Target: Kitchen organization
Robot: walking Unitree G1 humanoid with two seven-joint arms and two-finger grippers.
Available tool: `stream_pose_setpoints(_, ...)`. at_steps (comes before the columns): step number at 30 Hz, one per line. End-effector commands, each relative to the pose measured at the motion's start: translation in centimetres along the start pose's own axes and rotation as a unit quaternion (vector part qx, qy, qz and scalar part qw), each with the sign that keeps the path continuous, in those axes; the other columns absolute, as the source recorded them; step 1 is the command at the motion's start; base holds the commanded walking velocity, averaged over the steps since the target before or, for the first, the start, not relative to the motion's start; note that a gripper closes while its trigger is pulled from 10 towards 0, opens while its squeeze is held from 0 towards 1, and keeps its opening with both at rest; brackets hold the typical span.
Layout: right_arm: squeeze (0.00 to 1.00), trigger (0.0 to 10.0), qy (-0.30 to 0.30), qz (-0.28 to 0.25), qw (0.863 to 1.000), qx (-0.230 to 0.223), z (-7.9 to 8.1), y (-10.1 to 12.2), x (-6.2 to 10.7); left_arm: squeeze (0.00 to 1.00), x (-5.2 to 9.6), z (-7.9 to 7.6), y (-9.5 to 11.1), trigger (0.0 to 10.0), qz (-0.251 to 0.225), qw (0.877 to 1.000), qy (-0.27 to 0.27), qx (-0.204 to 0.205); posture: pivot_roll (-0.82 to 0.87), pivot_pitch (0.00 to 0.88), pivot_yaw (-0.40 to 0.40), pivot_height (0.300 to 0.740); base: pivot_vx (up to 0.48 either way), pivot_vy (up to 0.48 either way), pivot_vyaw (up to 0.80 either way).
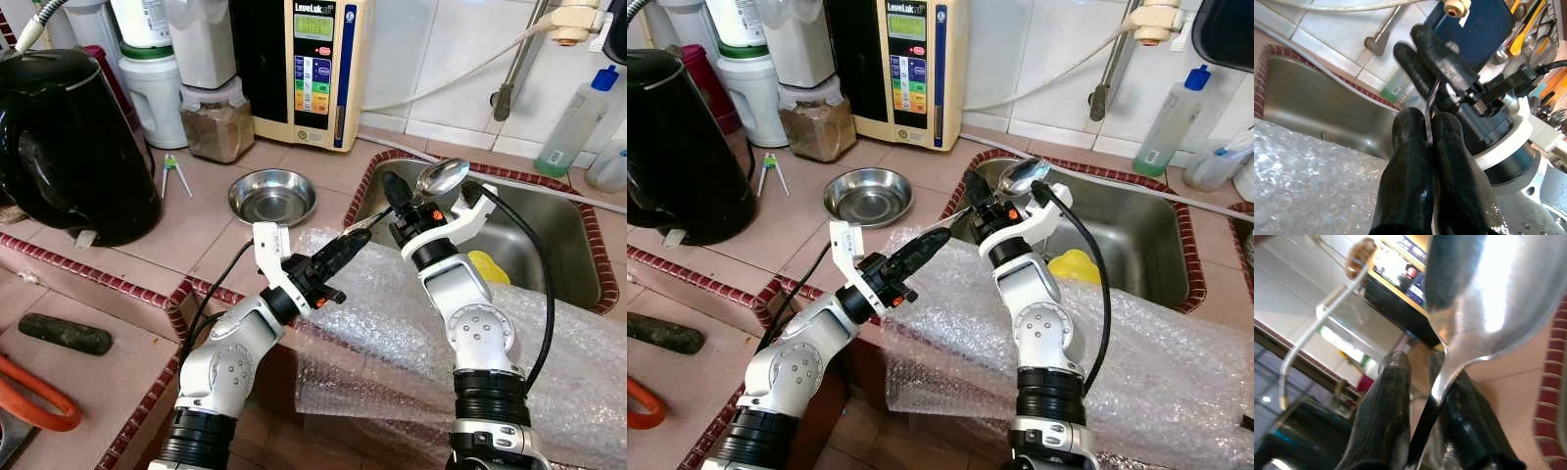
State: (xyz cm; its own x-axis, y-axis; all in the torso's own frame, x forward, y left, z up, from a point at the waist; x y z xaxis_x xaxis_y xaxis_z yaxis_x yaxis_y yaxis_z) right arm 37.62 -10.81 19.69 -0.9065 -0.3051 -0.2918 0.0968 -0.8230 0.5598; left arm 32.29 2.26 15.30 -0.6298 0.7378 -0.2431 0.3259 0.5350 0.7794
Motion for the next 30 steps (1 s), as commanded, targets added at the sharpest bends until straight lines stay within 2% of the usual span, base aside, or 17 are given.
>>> stream_pose_setpoints(1,0.00,0.0,0.027,-0.018,0.999,0.010,1.0,1.0,0.1,0.00,0.2,0.9,0.1,0.0,0.007,1.000,0.026,-0.005,-0.02,0.006,0.008,0.740,0.000,0.000,0.00)
stream_pose_setpoints(6,0.00,0.0,0.027,-0.018,0.999,0.013,1.1,1.1,0.2,0.00,0.3,1.1,0.0,0.0,0.011,0.999,0.031,-0.006,-0.02,0.007,0.008,0.740,0.000,0.000,0.00)
stream_pose_setpoints(7,0.00,0.0,0.018,-0.016,0.999,0.026,0.8,1.2,0.2,0.00,0.2,1.2,0.0,1.1,0.014,0.999,0.035,-0.010,-0.02,0.006,0.007,0.740,0.000,0.000,0.00)
stream_pose_setpoints(8,0.00,0.0,0.013,-0.018,0.999,0.034,0.6,1.3,0.2,0.00,0.2,1.3,0.0,4.7,0.016,0.999,0.038,-0.012,-0.02,0.006,0.007,0.740,0.000,0.000,0.00)
stream_pose_setpoints(9,0.00,0.0,0.009,-0.020,0.999,0.041,0.5,1.4,0.1,0.00,0.2,1.4,0.0,10.0,0.018,0.999,0.043,-0.014,-0.02,0.006,0.007,0.740,0.000,0.000,0.00)
stream_pose_setpoints(10,0.00,0.0,0.002,-0.023,0.999,0.049,0.3,1.6,0.1,0.35,0.1,1.7,0.0,10.0,0.019,0.998,0.054,-0.019,-0.02,0.007,0.007,0.740,0.000,0.000,0.00)
stream_pose_setpoints(11,0.00,0.0,0.000,-0.024,0.998,0.055,0.2,1.7,0.1,1.00,0.1,1.9,0.1,10.0,0.017,0.998,0.063,-0.025,-0.02,0.007,0.007,0.740,0.000,0.000,0.00)
stream_pose_setpoints(15,0.00,0.0,0.012,-0.033,0.997,0.070,0.6,2.5,-0.1,1.00,0.1,2.1,0.2,10.0,0.011,0.998,0.066,-0.009,-0.02,0.006,0.008,0.740,0.000,0.000,0.00)
stream_pose_setpoints(23,0.00,0.0,-0.019,-0.057,0.986,0.155,-0.5,5.7,-1.1,1.00,0.3,2.6,-0.3,10.0,0.038,0.995,0.083,-0.035,-0.02,0.009,0.016,0.740,0.000,0.000,0.00)
stream_pose_setpoints(25,0.00,0.0,-0.033,-0.065,0.981,0.179,-0.9,6.4,-1.3,1.00,0.4,2.6,-0.6,10.0,0.048,0.994,0.086,-0.046,-0.01,0.009,0.020,0.740,0.000,0.000,0.00)
stream_pose_setpoints(26,0.00,0.0,-0.059,-0.076,0.973,0.209,-1.6,7.5,-1.3,1.00,0.5,2.7,-0.8,10.0,0.056,0.993,0.086,-0.061,-0.01,0.009,0.020,0.740,0.000,0.000,0.00)
stream_pose_setpoints(28,0.00,0.0,-0.071,-0.080,0.969,0.221,-2.0,7.9,-1.3,1.00,0.6,2.7,-0.8,10.0,0.059,0.992,0.086,-0.069,-0.01,0.009,0.020,0.740,0.000,0.000,0.00)
stream_pose_setpoints(29,0.00,0.0,-0.107,-0.087,0.958,0.251,-3.1,8.8,-1.1,1.00,0.6,2.6,-0.9,10.0,0.072,0.989,0.083,-0.097,-0.01,0.008,0.021,0.740,0.000,0.000,0.00)
stream_pose_setpoints(30,0.00,0.0,-0.107,-0.087,0.958,0.251,-3.1,8.8,-1.1,1.00,0.6,2.6,-0.9,10.0,0.072,0.989,0.083,-0.097,-0.01,0.008,0.021,0.740,0.000,0.000,0.00)
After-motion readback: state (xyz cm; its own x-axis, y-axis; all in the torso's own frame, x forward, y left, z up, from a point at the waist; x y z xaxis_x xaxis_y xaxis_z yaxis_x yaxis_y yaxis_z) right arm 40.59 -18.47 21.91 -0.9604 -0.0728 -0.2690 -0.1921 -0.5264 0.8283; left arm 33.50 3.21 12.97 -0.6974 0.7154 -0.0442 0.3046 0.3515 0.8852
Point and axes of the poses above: a point about 5 cm out from each wrist's last joint towards the gripper, its own x axis pointing back from the gripper into the wrist, its own y axis along the axis of the wrist's last joint, z = x × y, the point moved 4 cm from there along -x, pointing out of the wrist towards the gripper, and after that the axes turned 1 degree about x, right-handed, at the moved point
